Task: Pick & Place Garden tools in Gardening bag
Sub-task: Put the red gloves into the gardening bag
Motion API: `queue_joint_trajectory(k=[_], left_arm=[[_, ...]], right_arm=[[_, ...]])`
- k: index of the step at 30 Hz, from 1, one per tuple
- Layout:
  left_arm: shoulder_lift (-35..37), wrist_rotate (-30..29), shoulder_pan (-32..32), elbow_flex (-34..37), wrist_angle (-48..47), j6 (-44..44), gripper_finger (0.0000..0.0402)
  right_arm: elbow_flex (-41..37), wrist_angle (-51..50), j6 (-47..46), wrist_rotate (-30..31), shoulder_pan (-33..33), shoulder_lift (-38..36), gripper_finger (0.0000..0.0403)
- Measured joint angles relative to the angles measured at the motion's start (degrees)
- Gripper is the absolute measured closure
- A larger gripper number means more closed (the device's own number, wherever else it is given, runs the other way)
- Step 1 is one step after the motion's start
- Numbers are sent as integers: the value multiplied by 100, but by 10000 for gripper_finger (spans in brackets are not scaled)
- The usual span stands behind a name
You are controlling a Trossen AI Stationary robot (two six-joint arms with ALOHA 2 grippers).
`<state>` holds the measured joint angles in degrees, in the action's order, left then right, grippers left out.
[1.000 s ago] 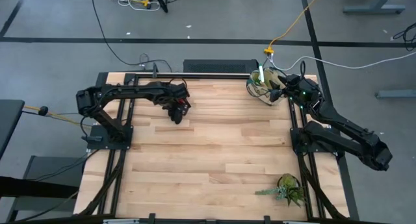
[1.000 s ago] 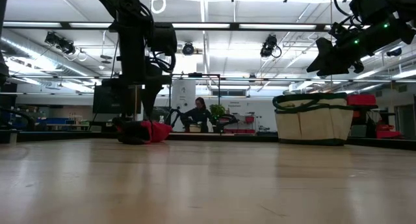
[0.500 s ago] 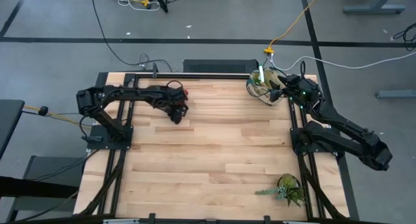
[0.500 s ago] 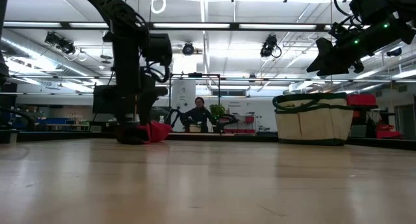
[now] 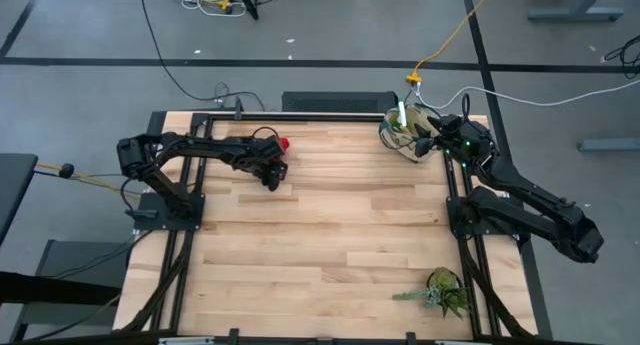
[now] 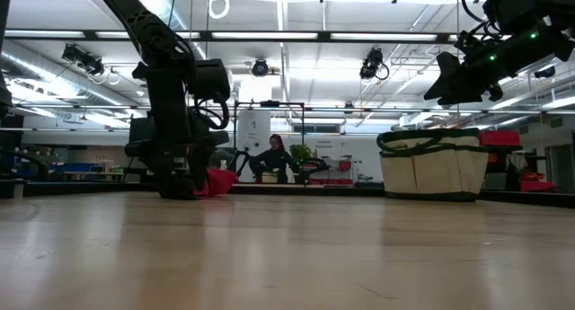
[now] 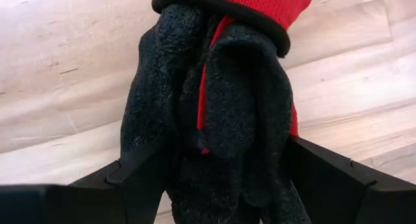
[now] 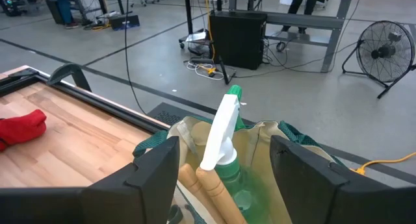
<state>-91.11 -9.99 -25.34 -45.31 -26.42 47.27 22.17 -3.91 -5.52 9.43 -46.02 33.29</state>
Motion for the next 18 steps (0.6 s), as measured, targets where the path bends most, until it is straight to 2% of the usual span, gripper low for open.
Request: queue_joint_trajectory(k=[5, 18], left_arm=[[0, -33, 2, 121, 172, -56, 123], [4, -78, 2, 187, 284, -197, 272]], right_arm=[[0, 1, 0, 2, 0, 0, 160], [0, 0, 0, 0, -1, 1, 160]])
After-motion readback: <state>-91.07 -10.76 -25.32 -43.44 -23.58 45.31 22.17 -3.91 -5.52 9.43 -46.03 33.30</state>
